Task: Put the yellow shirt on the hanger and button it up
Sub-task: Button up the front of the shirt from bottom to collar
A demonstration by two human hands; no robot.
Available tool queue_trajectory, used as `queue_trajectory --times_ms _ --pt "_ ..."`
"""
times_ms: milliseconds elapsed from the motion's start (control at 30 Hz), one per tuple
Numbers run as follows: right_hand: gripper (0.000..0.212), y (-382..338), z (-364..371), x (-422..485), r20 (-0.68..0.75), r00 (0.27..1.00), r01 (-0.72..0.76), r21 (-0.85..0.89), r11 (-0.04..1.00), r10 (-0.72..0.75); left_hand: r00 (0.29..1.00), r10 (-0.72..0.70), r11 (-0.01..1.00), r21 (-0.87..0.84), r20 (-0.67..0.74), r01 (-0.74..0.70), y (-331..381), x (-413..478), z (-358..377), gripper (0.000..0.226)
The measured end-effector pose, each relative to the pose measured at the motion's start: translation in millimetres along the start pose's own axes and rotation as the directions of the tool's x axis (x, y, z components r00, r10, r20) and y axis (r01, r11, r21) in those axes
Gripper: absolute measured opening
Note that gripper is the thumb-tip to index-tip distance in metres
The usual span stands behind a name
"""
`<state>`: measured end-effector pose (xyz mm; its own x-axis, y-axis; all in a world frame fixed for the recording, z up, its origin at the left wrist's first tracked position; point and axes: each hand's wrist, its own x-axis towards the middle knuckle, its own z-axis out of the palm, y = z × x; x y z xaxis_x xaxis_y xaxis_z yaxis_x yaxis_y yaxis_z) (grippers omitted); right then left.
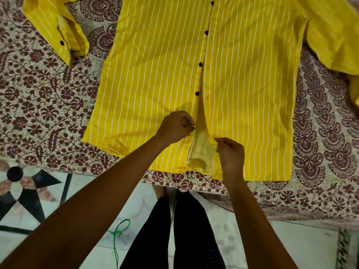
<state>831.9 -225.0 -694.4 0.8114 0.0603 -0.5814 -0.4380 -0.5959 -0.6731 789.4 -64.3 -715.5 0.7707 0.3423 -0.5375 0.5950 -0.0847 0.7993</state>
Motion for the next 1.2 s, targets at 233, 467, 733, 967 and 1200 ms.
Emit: queue_trajectory --times_ms 233,467,733,967,1200 --pt "0.058 6 3 6 0.107 0.881 0.473 -0.249 0.845 -0.462 0.998 0.025 0.998 0.057 0.050 -0.028 2 2 5 0.022" --pt "0.023 -11 16 7 0.034 0.947 0.313 -0.321 0.894 -0.319 0.999 0.025 0.998 0.054 0.029 -0.027 1 10 14 0.025" --pt "0.025 -9 9 25 0.220 0.969 -0.199 0.428 0.881 0.112 0.998 0.065 0.997 0.029 0.010 -0.065 0 4 18 0.019" --pt "0.024 -4 17 23 0.296 0.951 -0.202 0.377 0.904 0.089 0.999 -0.014 0.987 -0.161 -0.045 0.007 -2 2 17 0.019" --pt "0.013 -8 26 17 -0.043 0.976 0.211 -0.082 0.974 -0.215 0.999 0.010 0.991 -0.129 -0.044 -0.016 -7 3 18 0.012"
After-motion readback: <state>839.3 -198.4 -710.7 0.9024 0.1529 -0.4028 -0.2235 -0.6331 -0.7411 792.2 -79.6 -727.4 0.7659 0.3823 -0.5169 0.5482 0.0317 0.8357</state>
